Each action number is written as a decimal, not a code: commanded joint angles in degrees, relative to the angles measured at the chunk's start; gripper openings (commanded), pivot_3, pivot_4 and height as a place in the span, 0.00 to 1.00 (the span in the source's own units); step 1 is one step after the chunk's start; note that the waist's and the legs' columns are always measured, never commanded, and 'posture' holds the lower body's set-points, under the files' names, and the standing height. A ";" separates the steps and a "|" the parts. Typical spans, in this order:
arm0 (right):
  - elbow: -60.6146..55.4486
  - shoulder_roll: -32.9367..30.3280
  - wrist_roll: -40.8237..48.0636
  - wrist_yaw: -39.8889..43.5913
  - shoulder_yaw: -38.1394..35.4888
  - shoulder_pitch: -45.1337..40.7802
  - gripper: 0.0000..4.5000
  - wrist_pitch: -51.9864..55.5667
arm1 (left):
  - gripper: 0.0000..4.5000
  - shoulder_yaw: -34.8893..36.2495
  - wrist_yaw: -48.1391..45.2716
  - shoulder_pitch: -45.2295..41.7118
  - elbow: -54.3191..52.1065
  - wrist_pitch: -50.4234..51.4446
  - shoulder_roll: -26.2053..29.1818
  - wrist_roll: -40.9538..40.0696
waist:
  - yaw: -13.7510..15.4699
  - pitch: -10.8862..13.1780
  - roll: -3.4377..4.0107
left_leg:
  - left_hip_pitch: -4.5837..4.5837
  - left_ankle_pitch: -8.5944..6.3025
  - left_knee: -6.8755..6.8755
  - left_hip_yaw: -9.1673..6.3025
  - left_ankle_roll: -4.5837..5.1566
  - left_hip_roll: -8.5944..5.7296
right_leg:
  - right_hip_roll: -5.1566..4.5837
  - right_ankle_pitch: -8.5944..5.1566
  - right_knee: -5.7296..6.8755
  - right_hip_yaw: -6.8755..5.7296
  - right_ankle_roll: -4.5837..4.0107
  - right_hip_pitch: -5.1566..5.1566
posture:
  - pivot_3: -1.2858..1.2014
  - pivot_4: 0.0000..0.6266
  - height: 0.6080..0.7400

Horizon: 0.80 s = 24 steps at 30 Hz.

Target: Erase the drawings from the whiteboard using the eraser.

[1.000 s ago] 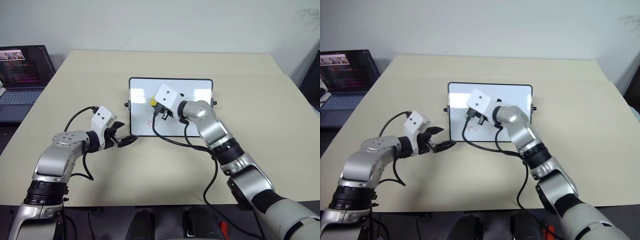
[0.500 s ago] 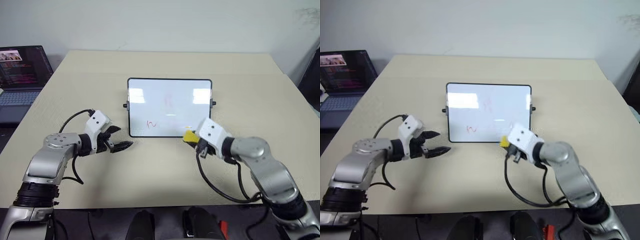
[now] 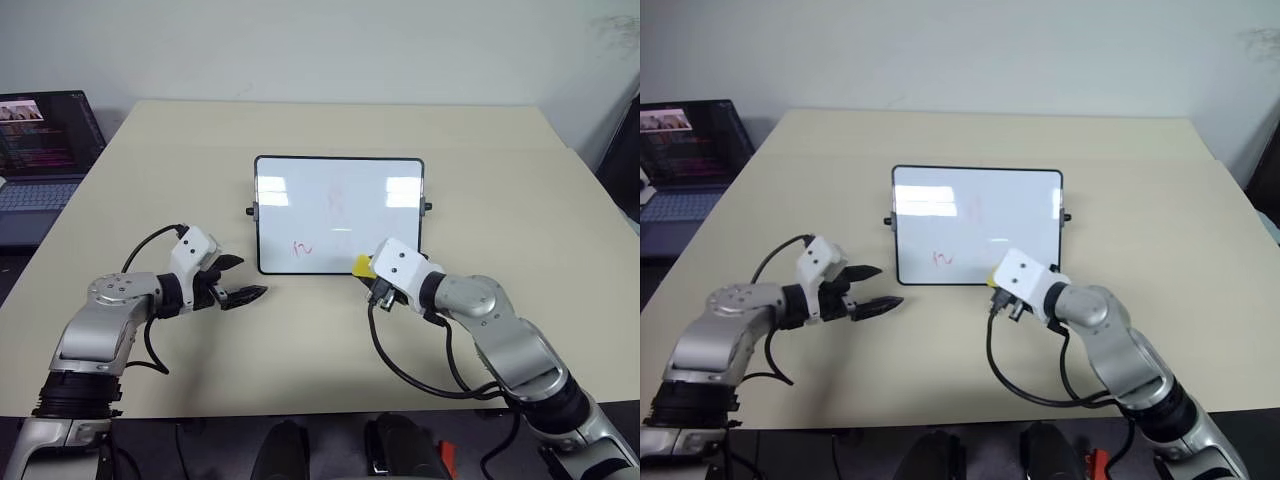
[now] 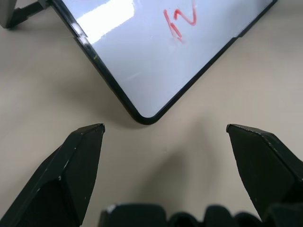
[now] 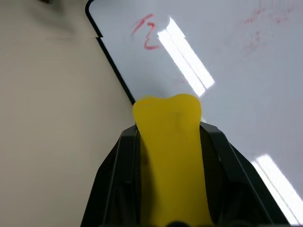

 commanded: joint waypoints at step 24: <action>41.48 11.63 -19.40 -2.92 13.48 -20.92 0.29 -31.43 | 1.00 0.63 -1.41 -0.59 -2.69 -0.62 -0.04 -1.27 | 0.19 -0.02 -0.02 | -0.03 0.00 0.07 -0.01 0.01 -0.07 | -0.16 0.03 0.11 -0.08 -0.01 -0.02 | 0.52 0.24 1.00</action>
